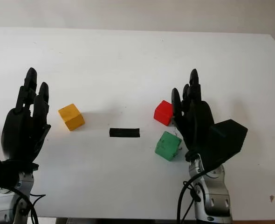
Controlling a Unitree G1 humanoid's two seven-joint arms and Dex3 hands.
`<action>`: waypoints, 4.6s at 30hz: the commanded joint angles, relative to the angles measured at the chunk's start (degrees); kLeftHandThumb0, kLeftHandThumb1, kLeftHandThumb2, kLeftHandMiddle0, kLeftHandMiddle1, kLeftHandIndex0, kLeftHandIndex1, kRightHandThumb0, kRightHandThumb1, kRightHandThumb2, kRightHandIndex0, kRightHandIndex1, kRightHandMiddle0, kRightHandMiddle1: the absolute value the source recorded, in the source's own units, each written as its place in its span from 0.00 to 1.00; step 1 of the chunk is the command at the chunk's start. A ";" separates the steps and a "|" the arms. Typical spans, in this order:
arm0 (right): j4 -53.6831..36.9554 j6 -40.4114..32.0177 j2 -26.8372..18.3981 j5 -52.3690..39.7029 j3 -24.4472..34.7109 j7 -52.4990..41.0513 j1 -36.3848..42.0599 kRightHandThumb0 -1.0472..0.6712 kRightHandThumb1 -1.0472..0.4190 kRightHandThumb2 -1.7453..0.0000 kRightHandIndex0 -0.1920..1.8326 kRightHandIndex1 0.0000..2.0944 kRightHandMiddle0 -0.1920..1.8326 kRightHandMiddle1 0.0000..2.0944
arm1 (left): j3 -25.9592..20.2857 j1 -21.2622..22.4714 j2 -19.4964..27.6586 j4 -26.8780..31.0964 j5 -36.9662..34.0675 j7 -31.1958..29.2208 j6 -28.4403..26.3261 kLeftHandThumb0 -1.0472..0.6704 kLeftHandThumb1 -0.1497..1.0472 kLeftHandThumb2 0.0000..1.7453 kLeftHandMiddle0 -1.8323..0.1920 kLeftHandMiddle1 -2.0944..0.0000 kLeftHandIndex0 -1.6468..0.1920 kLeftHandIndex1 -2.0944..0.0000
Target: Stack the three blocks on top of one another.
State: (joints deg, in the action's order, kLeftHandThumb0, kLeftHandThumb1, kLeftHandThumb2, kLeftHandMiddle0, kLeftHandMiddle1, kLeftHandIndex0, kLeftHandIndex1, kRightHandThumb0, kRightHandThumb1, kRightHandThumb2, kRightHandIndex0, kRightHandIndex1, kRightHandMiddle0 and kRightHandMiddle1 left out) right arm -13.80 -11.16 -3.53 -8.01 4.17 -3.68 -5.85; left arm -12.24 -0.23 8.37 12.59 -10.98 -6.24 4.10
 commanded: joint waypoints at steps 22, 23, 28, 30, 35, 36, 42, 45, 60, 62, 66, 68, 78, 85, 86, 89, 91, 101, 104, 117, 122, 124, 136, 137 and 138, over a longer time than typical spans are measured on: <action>19.16 11.03 -26.39 2.56 6.60 -19.43 -23.53 0.24 0.07 0.96 0.07 0.05 0.12 0.07 | 1.12 -1.52 -1.33 2.75 1.62 2.02 -0.81 0.23 1.00 0.33 0.93 0.97 0.92 0.97; 21.14 12.68 -28.13 3.34 6.31 -20.76 -25.17 0.24 0.10 0.97 0.09 0.06 0.14 0.08 | 1.19 -1.59 -1.33 2.72 1.59 1.96 -0.75 0.23 1.00 0.34 0.93 0.98 0.92 0.97; 28.20 18.38 -39.70 11.93 0.62 -30.19 -34.54 0.20 0.17 0.98 0.13 0.06 0.20 0.11 | 1.28 -1.50 -1.79 2.57 1.01 2.02 -1.28 0.22 1.00 0.33 0.94 0.98 0.93 0.98; 30.95 23.81 -42.82 17.35 -2.50 -31.22 -37.93 0.19 0.20 0.98 0.16 0.06 0.24 0.12 | 1.45 -1.45 -1.93 2.67 1.33 2.35 -1.67 0.22 1.00 0.33 0.95 0.98 0.93 0.98; 38.15 35.35 -45.58 25.60 -8.24 -31.48 -43.76 0.20 0.22 0.97 0.16 0.03 0.26 0.09 | 1.53 -0.94 -1.91 2.34 1.53 2.71 -1.90 0.22 1.00 0.32 0.94 0.97 0.93 0.97; 39.57 37.72 -45.91 27.13 -9.26 -31.13 -44.48 0.20 0.21 0.97 0.16 0.03 0.26 0.09 | 1.54 -0.92 -1.82 2.35 1.56 2.66 -1.88 0.22 1.00 0.32 0.94 0.97 0.93 0.97; 43.78 49.54 -47.72 38.72 -15.64 -26.73 -46.46 0.22 0.18 0.96 0.17 0.03 0.26 0.07 | 0.98 -0.67 -1.31 1.70 0.80 1.71 -1.33 0.23 1.00 0.34 0.94 0.98 0.93 0.98; 43.95 52.07 -47.28 43.50 -18.12 -24.19 -46.45 0.24 0.16 0.96 0.16 0.03 0.26 0.06 | 0.89 -0.58 -1.27 1.88 0.68 1.78 -1.86 0.22 1.00 0.33 0.94 0.97 0.93 0.97; 47.20 57.45 -44.67 46.66 -21.71 -15.00 -42.33 0.32 0.17 0.97 0.15 0.02 0.27 0.04 | 0.52 -0.42 -0.39 1.96 1.03 1.31 -1.50 0.23 1.00 0.34 0.93 0.97 0.92 0.97; 48.04 58.10 -44.45 46.99 -21.99 -13.63 -41.97 0.33 0.17 0.97 0.15 0.03 0.28 0.04 | 0.61 -0.45 -0.29 2.02 0.97 1.20 -1.70 0.23 1.00 0.34 0.93 0.97 0.92 0.97; 49.93 59.50 -44.57 48.74 -23.07 -11.58 -42.19 0.33 0.15 0.97 0.14 0.02 0.28 0.04 | 0.70 -0.66 -0.61 2.53 1.07 1.73 -2.17 0.22 1.00 0.33 0.93 0.97 0.92 0.97; 51.10 59.93 -44.69 49.81 -23.74 -10.88 -42.62 0.33 0.15 0.96 0.13 0.02 0.28 0.04 | 0.69 -0.68 -0.53 2.50 1.03 1.61 -1.96 0.22 1.00 0.33 0.93 0.97 0.92 0.97; 54.06 61.17 -44.65 52.58 -25.80 -8.71 -44.01 0.33 0.14 0.97 0.12 0.02 0.29 0.04 | 0.62 -1.20 -0.29 3.22 1.17 1.62 -2.62 0.22 1.00 0.33 0.93 0.97 0.92 0.97; 57.42 62.93 -44.04 54.70 -27.13 -2.40 -44.78 0.35 0.12 0.97 0.14 0.03 0.36 0.07 | 0.55 -1.48 -0.70 3.90 0.40 1.67 -3.47 0.22 1.00 0.32 0.94 0.98 0.93 0.98; 58.15 63.41 -43.86 54.87 -27.18 -0.97 -44.82 0.36 0.12 0.97 0.14 0.03 0.37 0.08 | 0.52 -1.52 -0.67 3.87 0.47 1.72 -3.45 0.22 1.00 0.32 0.94 0.98 0.93 0.98; 59.78 64.62 -43.54 55.46 -27.46 2.40 -45.06 0.36 0.11 0.96 0.17 0.04 0.44 0.13 | 0.52 -1.73 -0.57 3.95 0.63 1.79 -3.58 0.22 1.00 0.32 0.94 0.98 0.93 0.98; 60.61 65.47 -43.41 55.80 -27.67 4.24 -45.25 0.37 0.09 0.97 0.19 0.04 0.42 0.24 | 0.54 -1.78 -0.39 3.83 0.59 1.51 -3.55 0.22 1.00 0.32 0.94 0.98 0.93 0.98; 61.22 66.77 -43.74 54.98 -27.70 4.13 -45.72 0.37 0.07 0.97 0.22 0.03 0.33 0.61 | 0.89 -1.48 -0.60 3.79 1.27 2.00 -3.91 0.22 1.00 0.32 0.94 0.97 0.93 0.97; 61.72 66.88 -43.88 55.19 -27.77 4.51 -45.94 0.38 0.08 0.97 0.23 0.03 0.32 0.61 | 0.97 -1.46 -0.57 3.70 1.48 1.97 -3.62 0.22 1.00 0.32 0.94 0.97 0.92 0.97; 56.37 64.17 -41.36 41.28 -23.37 -6.72 -46.09 0.40 0.08 0.97 0.22 0.02 0.32 0.57 | 1.60 -1.87 -1.43 4.58 2.36 3.02 -4.38 0.22 1.00 0.32 0.93 0.97 0.92 0.97; 52.69 62.87 -37.68 36.10 -22.38 -11.19 -47.16 0.39 0.09 0.97 0.23 0.03 0.35 0.57 | 2.04 -2.10 -1.96 5.10 2.76 3.38 -4.91 0.22 1.00 0.32 0.93 0.97 0.92 0.97; 51.77 62.61 -35.92 34.24 -22.46 -13.00 -47.49 0.39 0.09 0.97 0.24 0.03 0.35 0.58 | 2.27 -2.18 -2.30 5.44 2.86 3.82 -5.20 0.22 1.00 0.32 0.93 0.97 0.92 0.97; 44.02 54.23 -29.18 26.57 -23.75 -29.47 -46.29 0.39 0.08 0.97 0.21 0.02 0.32 0.59 | 2.34 -2.92 -2.57 7.16 3.31 4.39 -5.94 0.23 1.00 0.31 0.93 0.97 0.91 0.97; 43.54 54.09 -29.08 27.50 -24.06 -29.79 -46.40 0.38 0.07 0.97 0.21 0.02 0.32 0.60 | 2.60 -3.38 -2.90 7.94 3.70 4.83 -6.16 0.23 1.00 0.31 0.93 0.97 0.91 0.97; 42.73 53.20 -28.95 28.33 -24.40 -30.39 -46.35 0.37 0.07 0.97 0.22 0.02 0.32 0.60 | 2.58 -3.31 -2.71 7.60 3.64 4.53 -6.04 0.24 1.00 0.32 0.92 0.97 0.91 0.97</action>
State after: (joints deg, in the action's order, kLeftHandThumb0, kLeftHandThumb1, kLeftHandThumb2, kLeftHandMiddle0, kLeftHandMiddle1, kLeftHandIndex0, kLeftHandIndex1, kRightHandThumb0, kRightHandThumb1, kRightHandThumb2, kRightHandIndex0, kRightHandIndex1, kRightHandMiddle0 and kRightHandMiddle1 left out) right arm 30.56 42.65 -32.74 19.98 -19.91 -33.61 -52.41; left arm -9.92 -2.84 5.80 19.16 -7.53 -1.73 -1.93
